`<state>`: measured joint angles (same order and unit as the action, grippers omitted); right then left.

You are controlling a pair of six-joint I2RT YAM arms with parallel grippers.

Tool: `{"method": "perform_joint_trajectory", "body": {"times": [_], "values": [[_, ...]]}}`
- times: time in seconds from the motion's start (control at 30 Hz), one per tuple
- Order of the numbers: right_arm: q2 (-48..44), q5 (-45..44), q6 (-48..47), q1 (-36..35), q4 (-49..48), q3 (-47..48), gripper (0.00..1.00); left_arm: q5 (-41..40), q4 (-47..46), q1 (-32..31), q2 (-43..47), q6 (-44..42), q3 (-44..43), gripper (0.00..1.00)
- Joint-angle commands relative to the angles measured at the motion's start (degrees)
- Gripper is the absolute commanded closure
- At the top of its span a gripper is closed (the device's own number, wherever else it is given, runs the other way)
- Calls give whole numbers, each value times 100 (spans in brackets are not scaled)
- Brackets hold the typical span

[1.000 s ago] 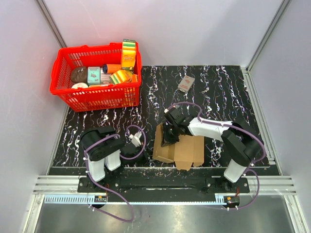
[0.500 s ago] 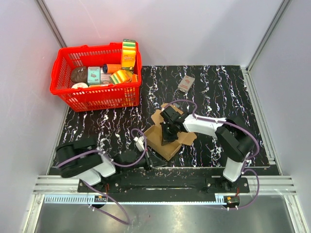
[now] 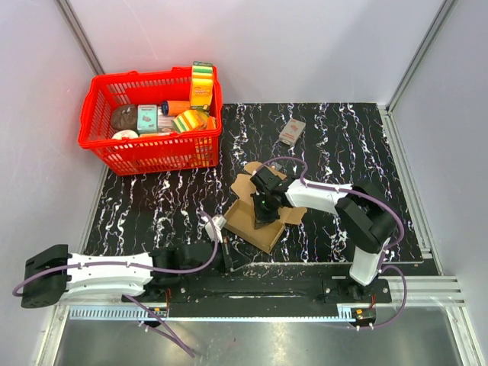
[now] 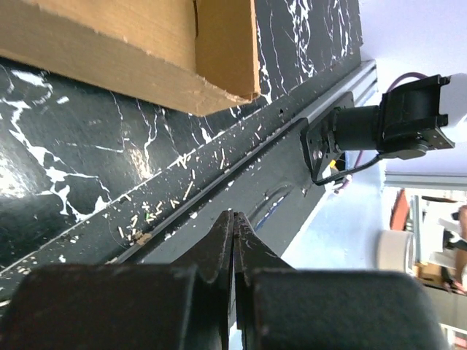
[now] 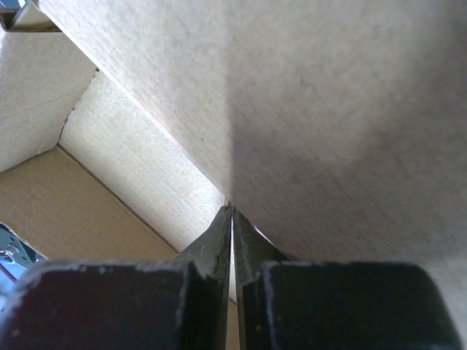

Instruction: Fold the paper box

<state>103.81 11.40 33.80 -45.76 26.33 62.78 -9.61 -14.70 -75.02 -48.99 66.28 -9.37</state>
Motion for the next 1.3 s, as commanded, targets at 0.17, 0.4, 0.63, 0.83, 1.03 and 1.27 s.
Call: {"method": "perform_joint_trajectory", "body": {"times": [0.17, 0.4, 0.63, 0.83, 1.03, 1.27], "values": [[-387, -577, -181, -161, 153, -82, 93, -709, 1611, -30, 101, -546, -874, 100], [-958, -1105, -480, -442, -259, -775, 90, -806, 1654, -39, 232, -467, -760, 100], [-1258, -1885, -612, -838, -453, -1022, 89, -1113, 2129, -30, 689, -432, -725, 100], [-1144, -2518, -305, -952, 12, -961, 89, -1166, 2305, -21, 839, -370, -646, 100], [-1170, -2976, 144, -1014, 320, -1040, 90, -1201, 2314, -21, 865, -335, -566, 100], [-1267, -3688, 969, -1005, 926, -1110, 90, -1254, 2358, -21, 760, -335, -575, 100]]}}
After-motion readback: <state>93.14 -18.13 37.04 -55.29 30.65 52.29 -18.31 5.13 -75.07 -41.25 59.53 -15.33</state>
